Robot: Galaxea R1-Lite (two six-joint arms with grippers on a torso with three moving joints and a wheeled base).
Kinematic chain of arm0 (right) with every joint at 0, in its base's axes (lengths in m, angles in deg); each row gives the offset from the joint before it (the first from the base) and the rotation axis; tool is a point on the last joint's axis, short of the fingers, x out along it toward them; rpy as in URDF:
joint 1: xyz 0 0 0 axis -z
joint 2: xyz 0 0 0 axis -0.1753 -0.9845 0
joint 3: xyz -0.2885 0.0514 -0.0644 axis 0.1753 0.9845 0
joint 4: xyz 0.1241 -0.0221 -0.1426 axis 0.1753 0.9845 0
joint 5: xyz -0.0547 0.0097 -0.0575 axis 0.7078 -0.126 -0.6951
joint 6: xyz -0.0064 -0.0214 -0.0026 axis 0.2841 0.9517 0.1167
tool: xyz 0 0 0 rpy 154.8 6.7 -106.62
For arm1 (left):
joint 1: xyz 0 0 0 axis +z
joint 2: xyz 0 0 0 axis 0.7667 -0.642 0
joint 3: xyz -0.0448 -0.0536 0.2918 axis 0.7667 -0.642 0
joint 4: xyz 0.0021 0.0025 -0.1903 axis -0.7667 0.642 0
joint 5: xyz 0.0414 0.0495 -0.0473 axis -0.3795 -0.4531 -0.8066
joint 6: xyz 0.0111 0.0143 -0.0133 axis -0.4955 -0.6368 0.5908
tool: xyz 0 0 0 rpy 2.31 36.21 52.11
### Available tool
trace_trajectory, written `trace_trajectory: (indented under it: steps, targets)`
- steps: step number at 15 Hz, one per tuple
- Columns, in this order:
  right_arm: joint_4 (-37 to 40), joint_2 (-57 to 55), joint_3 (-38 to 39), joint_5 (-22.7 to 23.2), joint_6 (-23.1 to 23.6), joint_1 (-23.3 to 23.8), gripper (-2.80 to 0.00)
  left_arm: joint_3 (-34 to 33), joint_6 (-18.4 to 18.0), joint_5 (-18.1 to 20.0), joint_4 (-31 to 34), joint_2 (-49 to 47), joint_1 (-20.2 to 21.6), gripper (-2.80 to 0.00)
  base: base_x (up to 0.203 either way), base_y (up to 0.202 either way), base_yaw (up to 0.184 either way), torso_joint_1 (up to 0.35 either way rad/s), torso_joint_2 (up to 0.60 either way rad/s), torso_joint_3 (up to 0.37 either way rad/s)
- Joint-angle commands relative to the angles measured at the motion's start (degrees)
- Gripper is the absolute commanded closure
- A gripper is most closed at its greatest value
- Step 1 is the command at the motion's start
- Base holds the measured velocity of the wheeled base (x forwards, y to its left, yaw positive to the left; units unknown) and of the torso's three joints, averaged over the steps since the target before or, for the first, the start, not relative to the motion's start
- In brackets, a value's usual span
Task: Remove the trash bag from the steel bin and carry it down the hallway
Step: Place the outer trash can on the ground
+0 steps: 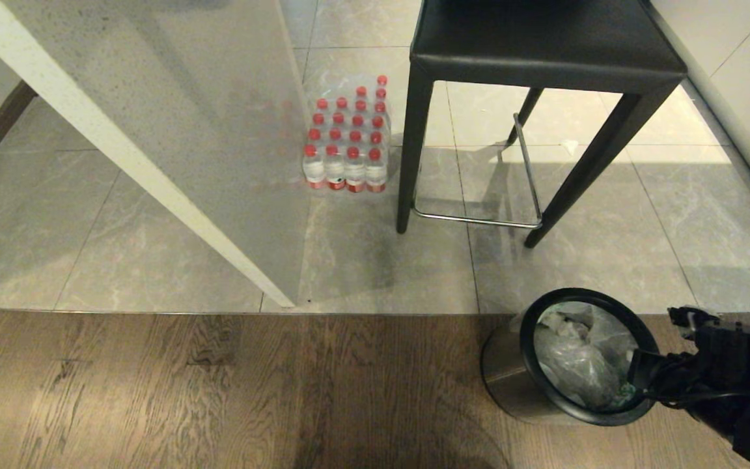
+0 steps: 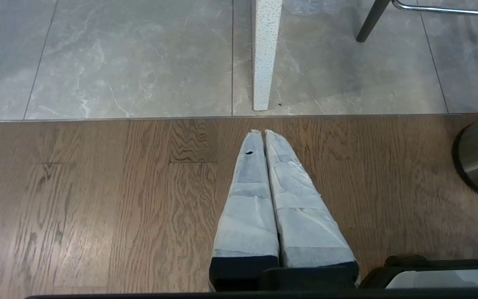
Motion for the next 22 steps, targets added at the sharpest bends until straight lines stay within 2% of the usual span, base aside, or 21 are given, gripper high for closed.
trace_trajectory:
  steps: [1,2,3,7,15,18,20,22]
  targets:
    - [-0.7,3.6,-0.4,0.8,0.7,0.6,0.00,0.0,0.0,0.0,0.0,0.0,0.0,0.00,0.000,0.000,0.000,0.000,0.00,0.000]
    - [-0.7,3.7,0.4,4.3,3.4,1.3,0.00,0.0,0.0,0.0,0.0,0.0,0.0,0.00,0.000,0.000,0.000,0.000,0.00,0.000]
    - [-0.7,4.3,0.8,6.1,4.0,1.9,0.00,0.0,0.0,0.0,0.0,0.0,0.0,0.00,0.000,0.000,0.000,0.000,0.00,0.000]
    - [0.3,13.4,1.2,7.4,2.9,2.0,0.00,0.1,0.0,0.0,0.0,0.0,0.0,0.00,0.000,0.000,0.000,0.000,0.00,0.000]
    - [11.3,36.6,2.6,9.0,2.9,1.9,0.00,0.0,0.0,0.0,0.0,0.0,0.0,0.00,0.000,0.000,0.000,0.000,0.00,0.000]
    - [15.0,44.3,0.6,9.3,3.5,1.9,0.00,0.0,-0.1,0.0,0.0,0.0,0.0,0.00,0.000,0.000,0.000,0.000,0.00,0.000]
    - [21.8,48.7,-1.9,9.7,3.6,1.9,0.00,0.0,0.0,0.0,0.0,0.0,0.0,0.00,0.000,0.000,0.000,0.000,0.00,0.000]
    - [33.3,54.3,-6.2,10.0,3.5,1.9,0.00,0.0,0.0,0.0,0.0,0.0,0.0,0.00,0.000,0.000,0.000,0.000,0.00,0.000]
